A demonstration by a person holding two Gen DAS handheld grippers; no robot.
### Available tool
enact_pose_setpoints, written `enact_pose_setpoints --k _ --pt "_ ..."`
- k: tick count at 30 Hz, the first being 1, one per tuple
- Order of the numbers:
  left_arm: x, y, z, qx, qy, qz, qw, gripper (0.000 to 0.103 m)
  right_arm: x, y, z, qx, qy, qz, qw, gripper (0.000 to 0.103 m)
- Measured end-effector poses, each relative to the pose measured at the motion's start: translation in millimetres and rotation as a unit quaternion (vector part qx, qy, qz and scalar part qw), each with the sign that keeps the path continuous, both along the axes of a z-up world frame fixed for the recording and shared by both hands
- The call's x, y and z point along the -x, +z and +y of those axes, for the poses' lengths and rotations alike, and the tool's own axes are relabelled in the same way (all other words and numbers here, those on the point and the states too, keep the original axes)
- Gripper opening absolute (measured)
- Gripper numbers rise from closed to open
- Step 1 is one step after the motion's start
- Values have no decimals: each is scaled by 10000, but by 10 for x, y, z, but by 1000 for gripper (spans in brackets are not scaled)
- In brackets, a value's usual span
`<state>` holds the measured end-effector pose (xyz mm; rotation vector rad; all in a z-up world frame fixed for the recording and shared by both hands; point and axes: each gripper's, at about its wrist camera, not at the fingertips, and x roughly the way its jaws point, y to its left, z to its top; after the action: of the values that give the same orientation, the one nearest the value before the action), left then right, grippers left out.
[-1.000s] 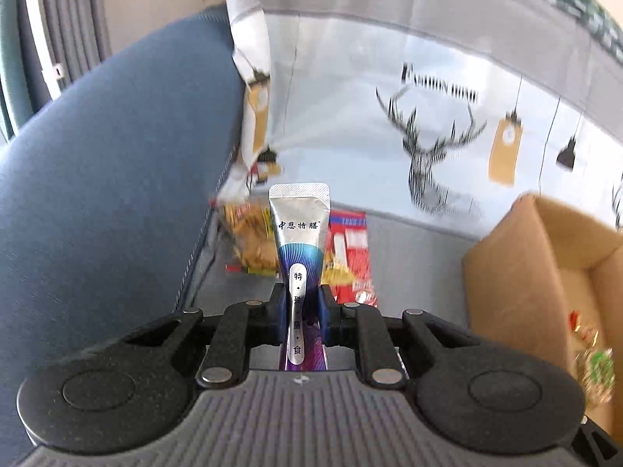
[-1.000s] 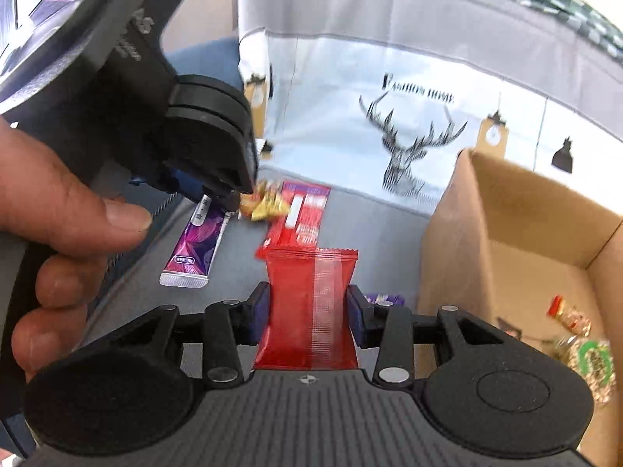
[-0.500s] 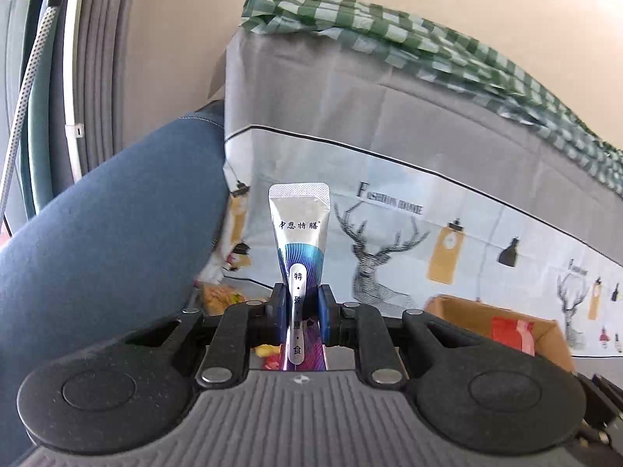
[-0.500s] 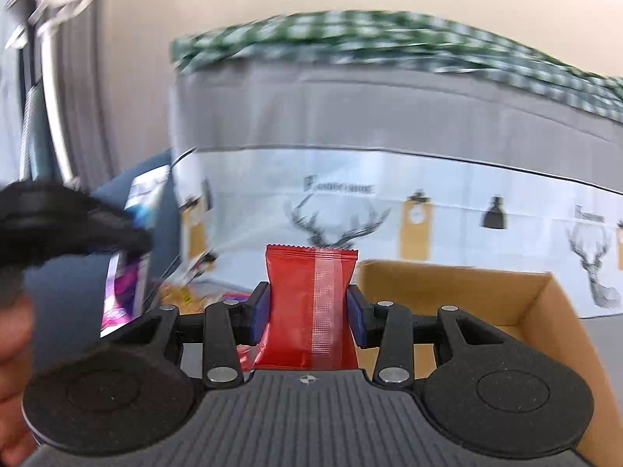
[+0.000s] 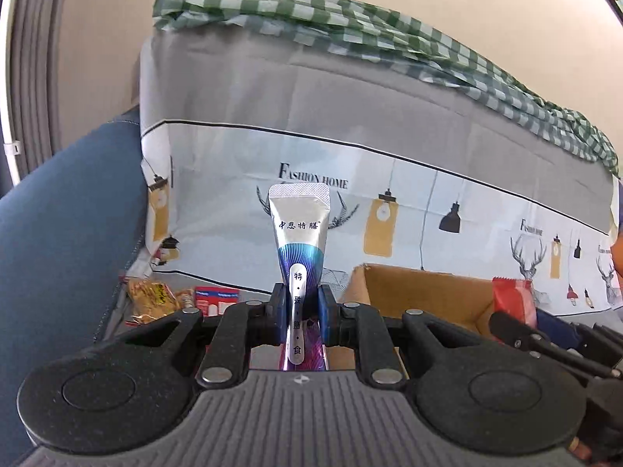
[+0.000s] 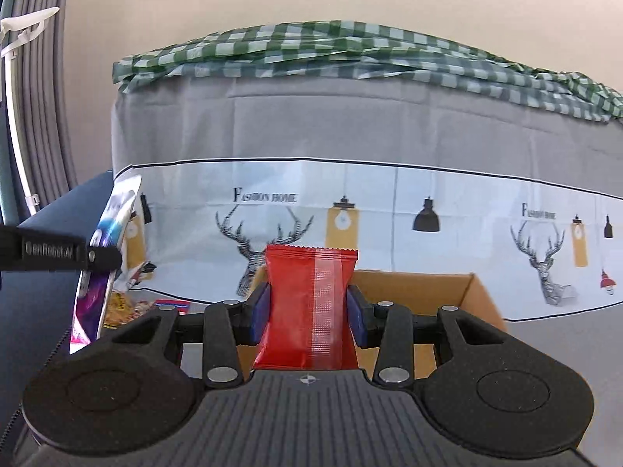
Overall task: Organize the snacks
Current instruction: 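Lift and carry the tube and red packet over the box with both tools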
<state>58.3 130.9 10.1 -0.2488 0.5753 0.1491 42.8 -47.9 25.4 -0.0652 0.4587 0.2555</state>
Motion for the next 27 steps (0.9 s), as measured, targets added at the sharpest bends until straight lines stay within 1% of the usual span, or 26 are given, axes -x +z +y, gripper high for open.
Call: enact_pose_setpoints --k 4,15,20,27 --pt "3 34 -70 -23 -98 -161 9998 17 10 0 -99 39 -12 2 10000 43" --pt "13 103 -288 110 -367 -509 9980 17 35 34 -310 18 -150 -82 9999 43" --pt "4 111 -469 173 -520 -633 9965 17 52 55 -422 12 -260 -131 9996 43" --pt "-21 101 -814 150 -876 -771 9931 17 58 33 -610 93 -435 -201 9988 43"
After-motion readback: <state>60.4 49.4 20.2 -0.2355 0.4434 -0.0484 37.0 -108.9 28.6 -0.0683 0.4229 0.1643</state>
